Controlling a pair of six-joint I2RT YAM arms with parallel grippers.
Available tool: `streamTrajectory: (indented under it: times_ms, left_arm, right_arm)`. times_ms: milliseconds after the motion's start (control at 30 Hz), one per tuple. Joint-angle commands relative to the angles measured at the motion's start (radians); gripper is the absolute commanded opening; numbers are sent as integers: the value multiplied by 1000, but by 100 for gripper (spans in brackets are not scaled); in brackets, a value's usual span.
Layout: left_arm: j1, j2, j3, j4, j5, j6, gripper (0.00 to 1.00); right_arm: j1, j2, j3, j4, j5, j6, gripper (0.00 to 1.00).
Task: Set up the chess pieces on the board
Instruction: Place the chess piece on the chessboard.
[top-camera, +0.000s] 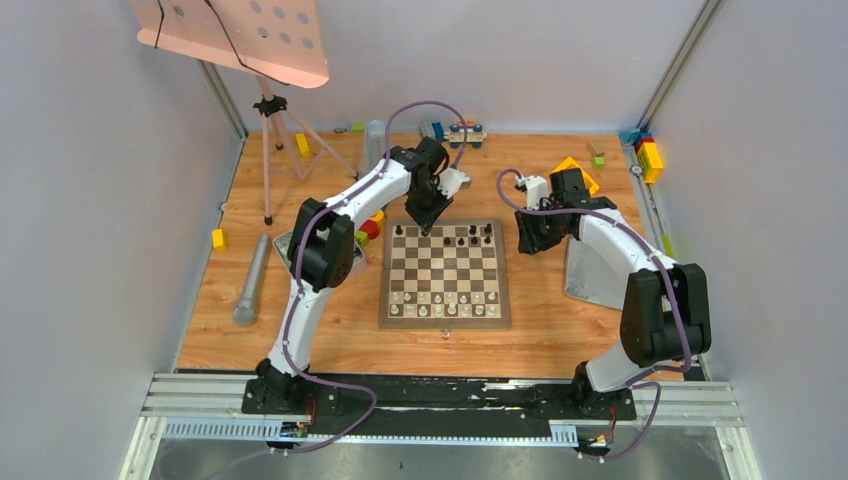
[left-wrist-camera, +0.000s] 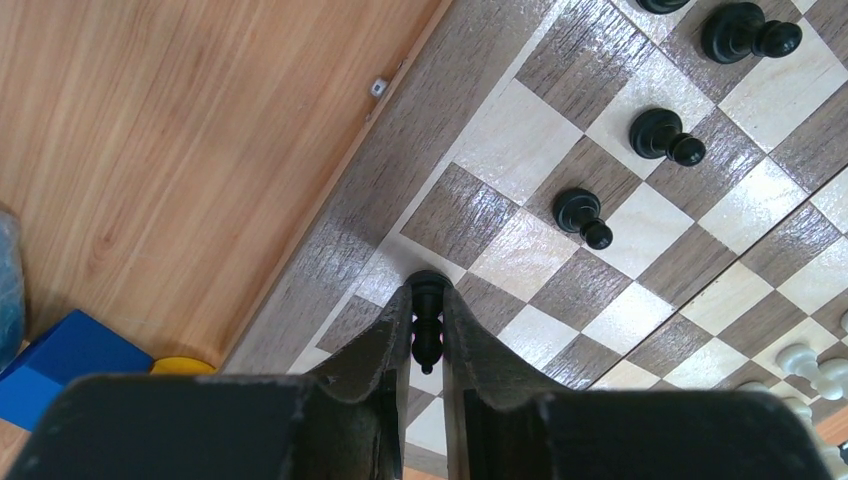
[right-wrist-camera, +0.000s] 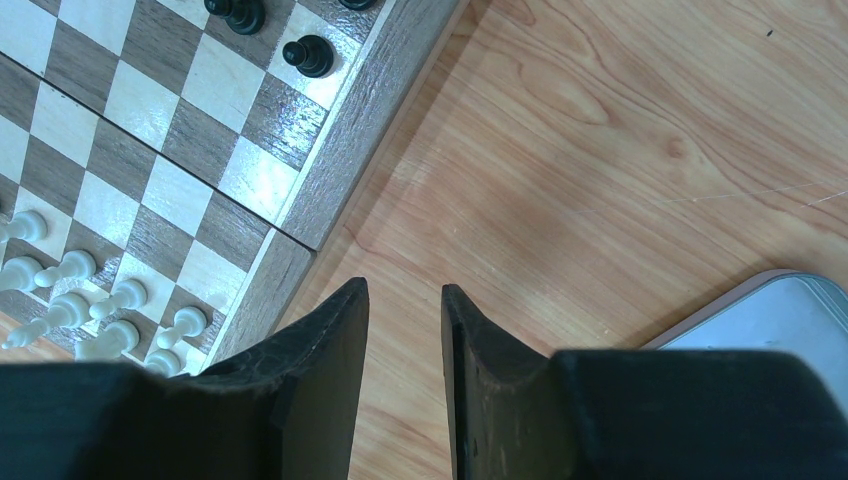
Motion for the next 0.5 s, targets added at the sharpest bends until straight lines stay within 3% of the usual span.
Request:
streamTrajectory:
  times_ms: [0, 267, 467]
  left_arm:
    - [-14, 4, 34, 2, -18, -8, 23]
    - [-17, 3, 33, 5, -46, -4, 31]
    - [-19, -19, 32, 5, -51, 0, 43]
  right_arm:
    - [6, 3, 32, 12, 3, -13, 34]
    - [6, 4, 32, 10, 5, -13, 34]
    - [6, 7, 32, 10, 7, -11, 33]
